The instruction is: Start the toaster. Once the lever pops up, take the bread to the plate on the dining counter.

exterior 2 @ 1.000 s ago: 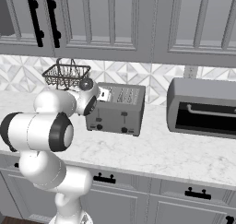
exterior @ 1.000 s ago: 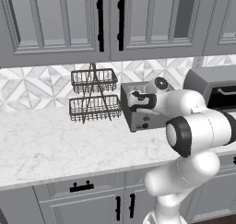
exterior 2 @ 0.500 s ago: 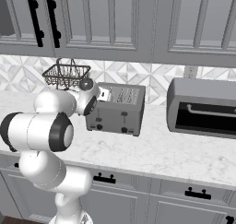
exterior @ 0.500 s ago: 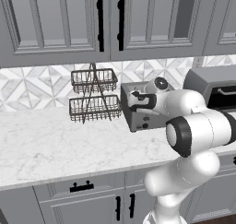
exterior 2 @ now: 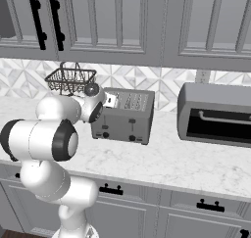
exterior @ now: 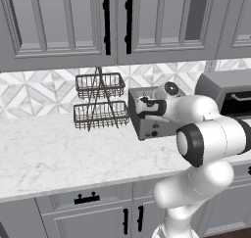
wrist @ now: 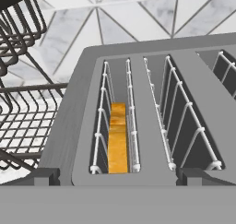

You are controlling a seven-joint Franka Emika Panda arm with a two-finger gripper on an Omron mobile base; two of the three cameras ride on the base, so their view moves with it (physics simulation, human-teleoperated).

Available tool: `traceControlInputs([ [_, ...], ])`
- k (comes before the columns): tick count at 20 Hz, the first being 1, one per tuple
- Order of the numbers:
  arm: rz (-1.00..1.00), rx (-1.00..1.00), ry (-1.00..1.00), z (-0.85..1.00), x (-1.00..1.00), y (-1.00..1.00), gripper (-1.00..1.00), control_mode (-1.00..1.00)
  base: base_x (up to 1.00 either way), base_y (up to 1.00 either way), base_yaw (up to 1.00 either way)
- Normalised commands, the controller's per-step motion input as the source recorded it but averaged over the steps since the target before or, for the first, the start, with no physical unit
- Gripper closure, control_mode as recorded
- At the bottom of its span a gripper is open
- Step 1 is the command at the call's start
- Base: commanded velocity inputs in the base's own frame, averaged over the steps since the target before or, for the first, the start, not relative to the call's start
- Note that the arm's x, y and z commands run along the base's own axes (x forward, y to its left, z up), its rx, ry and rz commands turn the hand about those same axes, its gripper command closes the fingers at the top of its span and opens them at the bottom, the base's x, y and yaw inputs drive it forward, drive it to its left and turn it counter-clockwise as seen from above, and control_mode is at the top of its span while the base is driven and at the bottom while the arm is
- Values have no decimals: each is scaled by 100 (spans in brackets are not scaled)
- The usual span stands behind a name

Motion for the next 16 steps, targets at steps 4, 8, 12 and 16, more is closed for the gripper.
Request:
traceControlInputs([
  [4, 0, 0, 0, 0, 0, 0, -100, -100, 0, 0, 0],
  [8, 0, 0, 0, 0, 0, 0, -100, -100, 0, 0, 0],
  [12, 0, 0, 0, 0, 0, 0, -100, -100, 0, 0, 0],
  [16, 0, 0, 0, 0, 0, 0, -100, -100, 0, 0, 0],
])
